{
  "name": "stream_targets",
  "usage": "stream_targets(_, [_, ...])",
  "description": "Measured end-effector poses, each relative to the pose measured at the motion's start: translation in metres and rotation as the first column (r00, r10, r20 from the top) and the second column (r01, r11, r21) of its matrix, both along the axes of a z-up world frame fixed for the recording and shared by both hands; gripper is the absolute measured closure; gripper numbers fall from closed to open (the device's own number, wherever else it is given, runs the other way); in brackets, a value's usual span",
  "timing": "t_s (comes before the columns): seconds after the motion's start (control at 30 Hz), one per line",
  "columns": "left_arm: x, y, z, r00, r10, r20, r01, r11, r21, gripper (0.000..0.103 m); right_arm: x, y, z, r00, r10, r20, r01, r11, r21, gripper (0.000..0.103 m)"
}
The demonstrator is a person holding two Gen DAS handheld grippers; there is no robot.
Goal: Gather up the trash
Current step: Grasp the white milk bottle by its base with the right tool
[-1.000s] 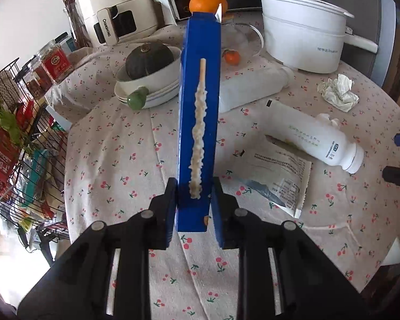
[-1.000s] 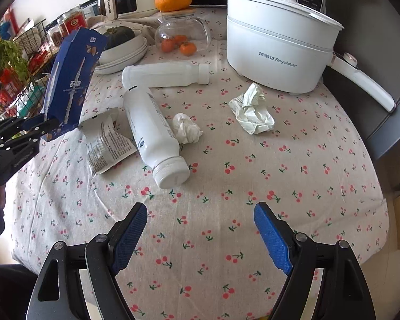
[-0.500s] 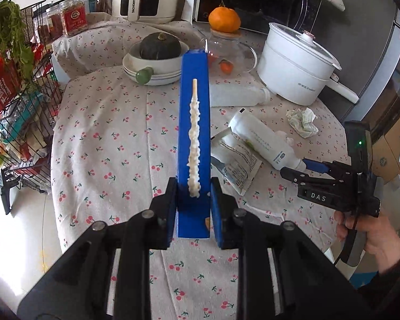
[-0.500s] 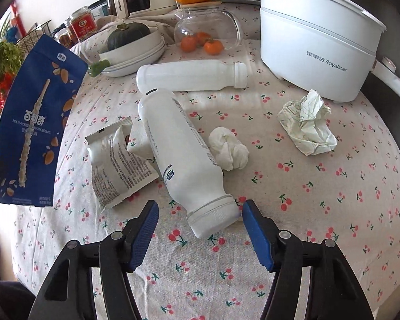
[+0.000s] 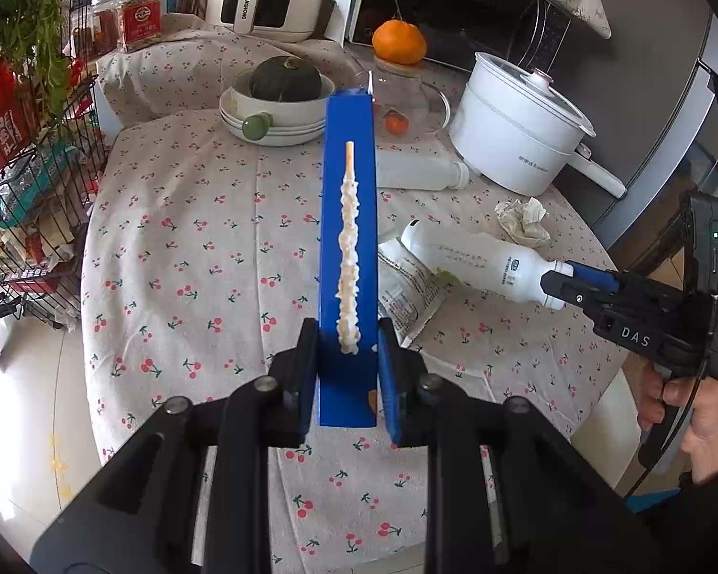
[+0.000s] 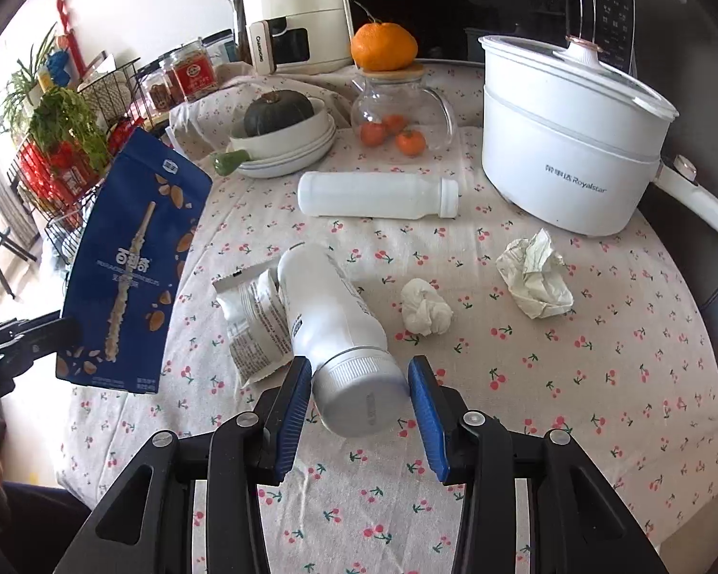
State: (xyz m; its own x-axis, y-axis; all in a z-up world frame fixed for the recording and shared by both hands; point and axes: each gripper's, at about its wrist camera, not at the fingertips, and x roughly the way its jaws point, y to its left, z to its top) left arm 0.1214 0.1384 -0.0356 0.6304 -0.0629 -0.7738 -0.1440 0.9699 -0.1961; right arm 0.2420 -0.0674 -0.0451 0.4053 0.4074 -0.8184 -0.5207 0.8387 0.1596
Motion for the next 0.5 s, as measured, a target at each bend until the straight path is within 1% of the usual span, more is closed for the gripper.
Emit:
stream_targets(0.17, [-0.006, -0.019, 0.004, 0.999, -0.043, 0.024, 0.043, 0.999, 0.001, 0.078, -0.019, -0.019, 0.034, 0.998, -0.019, 0.060, 0.016, 0.999, 0.038, 0.061])
stream_targets(0.3, [-0.009, -0.036, 0.009, 0.995, -0.089, 0.043, 0.089, 0.996, 0.008, 0.078, -0.034, -0.039, 0.054, 0.995, -0.038, 0.097, 0.032, 0.998, 0.057, 0.062])
stream_targets(0.4, [-0.013, -0.047, 0.013, 0.992, -0.112, 0.062, 0.111, 0.994, 0.020, 0.078, -0.045, -0.053, 0.067, 0.989, -0.058, 0.135, 0.054, 0.998, 0.037, 0.062])
stream_targets(0.5, [-0.016, -0.057, 0.016, 0.988, -0.136, 0.074, 0.135, 0.991, 0.022, 0.078, -0.054, -0.070, 0.075, 0.987, -0.078, 0.140, 0.074, 0.997, 0.030, 0.063])
